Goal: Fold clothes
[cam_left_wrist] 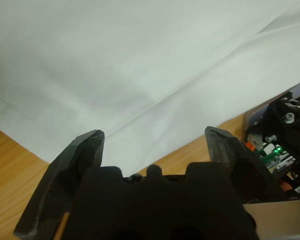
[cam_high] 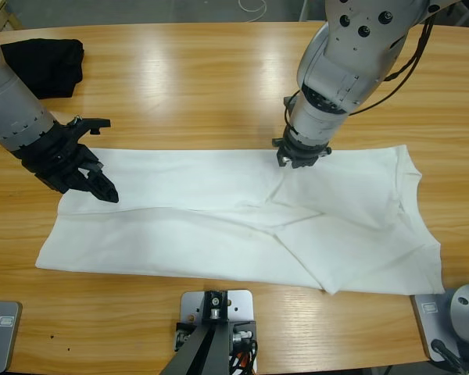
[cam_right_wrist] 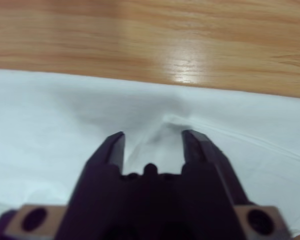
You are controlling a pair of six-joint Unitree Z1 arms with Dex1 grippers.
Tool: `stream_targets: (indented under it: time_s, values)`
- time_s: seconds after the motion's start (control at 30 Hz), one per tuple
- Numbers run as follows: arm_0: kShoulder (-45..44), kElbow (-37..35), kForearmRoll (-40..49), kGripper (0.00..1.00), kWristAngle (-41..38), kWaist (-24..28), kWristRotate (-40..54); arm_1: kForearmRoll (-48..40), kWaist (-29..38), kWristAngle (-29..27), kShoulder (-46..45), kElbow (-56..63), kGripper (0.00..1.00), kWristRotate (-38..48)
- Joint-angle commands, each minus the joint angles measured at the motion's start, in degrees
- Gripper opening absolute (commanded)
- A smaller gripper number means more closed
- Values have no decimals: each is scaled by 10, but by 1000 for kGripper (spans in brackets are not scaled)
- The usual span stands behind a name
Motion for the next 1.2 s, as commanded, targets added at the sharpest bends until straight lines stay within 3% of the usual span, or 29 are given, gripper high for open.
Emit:
stream_targets:
  time_s: [0.03,0.27,0.4,0.57,0.6,0.63,0.67,0.7,0.73,0.77,1.2]
  values:
    - [22,16,-8,793,-8,-4,-3,3,5,-14,29,9,188,2]
    - [23,16,-11,793,-8,-4,-3,10,5,-22,32,9,103,3]
    - [22,16,-12,793,-8,-3,-3,11,8,-26,41,9,0,5]
    - [23,16,-13,793,-9,-3,-3,12,16,-31,40,5,0,13]
    - [23,16,-14,793,-9,-3,-3,15,17,-35,40,4,56,18]
    - [23,16,-14,793,-9,-3,-3,17,17,-36,41,2,204,21]
    - [23,16,-14,793,-9,-3,-3,18,17,-36,42,2,212,22]
    - [23,16,-14,793,-9,-3,-3,18,18,-37,41,2,155,21]
    - [23,16,-14,793,-9,-3,-3,18,20,-38,40,3,35,21]
    - [23,16,-14,793,-9,-3,-3,18,20,-38,38,3,0,21]
    - [23,19,-16,793,-11,-4,-4,31,37,-68,20,-12,0,-11]
